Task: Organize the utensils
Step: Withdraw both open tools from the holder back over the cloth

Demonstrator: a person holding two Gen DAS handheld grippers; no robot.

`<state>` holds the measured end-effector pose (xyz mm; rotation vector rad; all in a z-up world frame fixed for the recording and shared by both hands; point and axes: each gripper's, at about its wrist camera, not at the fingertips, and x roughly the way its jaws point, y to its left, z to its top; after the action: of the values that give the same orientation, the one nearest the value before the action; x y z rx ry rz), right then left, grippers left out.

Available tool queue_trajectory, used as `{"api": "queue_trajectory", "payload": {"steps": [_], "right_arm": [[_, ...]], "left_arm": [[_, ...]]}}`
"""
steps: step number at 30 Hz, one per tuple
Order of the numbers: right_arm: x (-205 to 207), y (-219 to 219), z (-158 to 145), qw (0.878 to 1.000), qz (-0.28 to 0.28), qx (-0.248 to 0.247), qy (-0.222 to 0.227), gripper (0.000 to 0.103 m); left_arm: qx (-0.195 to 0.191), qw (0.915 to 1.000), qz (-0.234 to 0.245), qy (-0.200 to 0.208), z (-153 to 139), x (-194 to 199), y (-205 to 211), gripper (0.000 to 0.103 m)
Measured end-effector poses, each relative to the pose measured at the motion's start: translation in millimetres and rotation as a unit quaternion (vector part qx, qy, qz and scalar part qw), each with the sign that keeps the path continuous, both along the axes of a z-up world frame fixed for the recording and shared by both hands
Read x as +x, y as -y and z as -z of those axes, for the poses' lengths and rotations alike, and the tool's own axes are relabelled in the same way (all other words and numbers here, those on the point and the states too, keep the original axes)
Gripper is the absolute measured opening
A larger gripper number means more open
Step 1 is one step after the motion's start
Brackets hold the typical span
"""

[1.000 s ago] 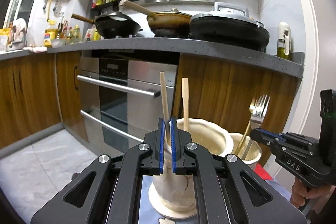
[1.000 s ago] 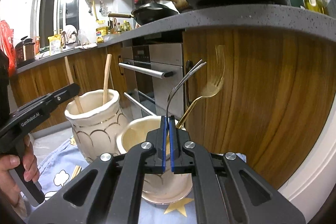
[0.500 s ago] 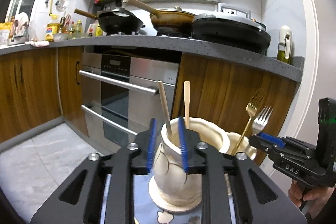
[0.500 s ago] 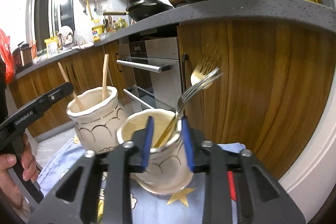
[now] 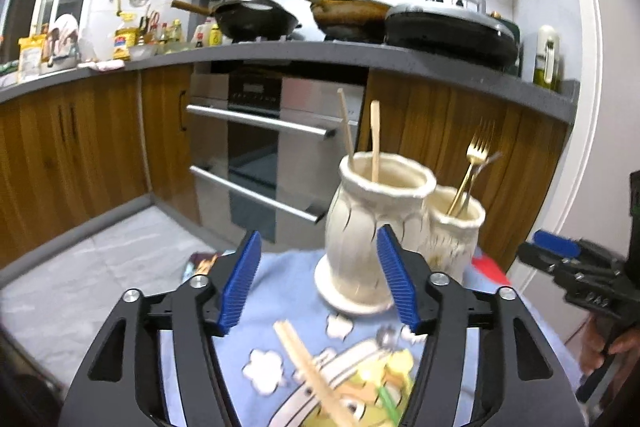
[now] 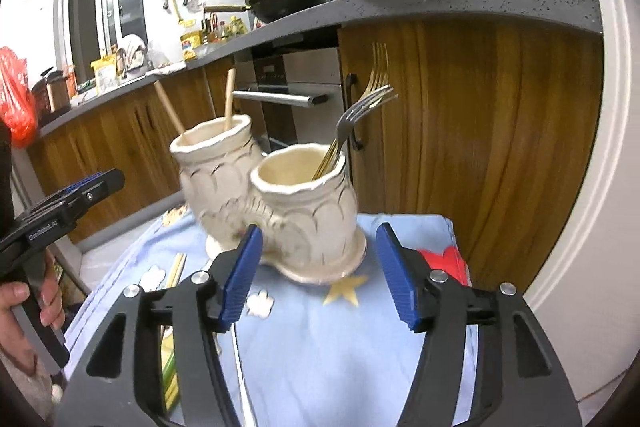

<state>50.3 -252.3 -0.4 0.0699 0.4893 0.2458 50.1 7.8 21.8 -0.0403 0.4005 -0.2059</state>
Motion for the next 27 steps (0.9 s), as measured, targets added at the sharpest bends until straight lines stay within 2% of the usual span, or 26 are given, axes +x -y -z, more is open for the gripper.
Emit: {"api": "queue_trajectory", "payload": {"steps": [1,3,7,9,16,27], "right_arm": [[-5.2,0.6,-0.6,1.0,0.0,-0.003,-0.002,0.062],[-14.0,2.3,-3.7,1.0,-0.001,-0.001,-0.003,0.074],[-33.4,4.8,-9.8,1.0,0.002,0.001,0.003,0.083],[-40.7,2.1,-10.3,1.0,0.003,-0.008,0.005,0.093],[-67.0,-3.7,-1.5,1.0,0.003,-0.014,-0.008,0.097],[-103.8,-5.8,2.5,1.0,-0.004,-0.019,-0.015,0.098]], "left_arm": [[0.007,1.0,-0.002,-0.002,1.0,-3.7,-0.1,0.07],[0.023,0.9997,-0.003,-0.006,2.9,-13.3,1.0,0.071],[0.032,0.9993,-0.003,-0.018,4.4,-25.5,1.6,0.078],[0.035,0.9989,-0.008,-0.03,7.3,-29.6,2.0,0.079],[0.051,0.995,-0.04,-0.075,21.6,-40.0,7.1,0.085],[0.049,0.994,-0.054,-0.081,8.2,-66.7,16.4,0.088]]}}
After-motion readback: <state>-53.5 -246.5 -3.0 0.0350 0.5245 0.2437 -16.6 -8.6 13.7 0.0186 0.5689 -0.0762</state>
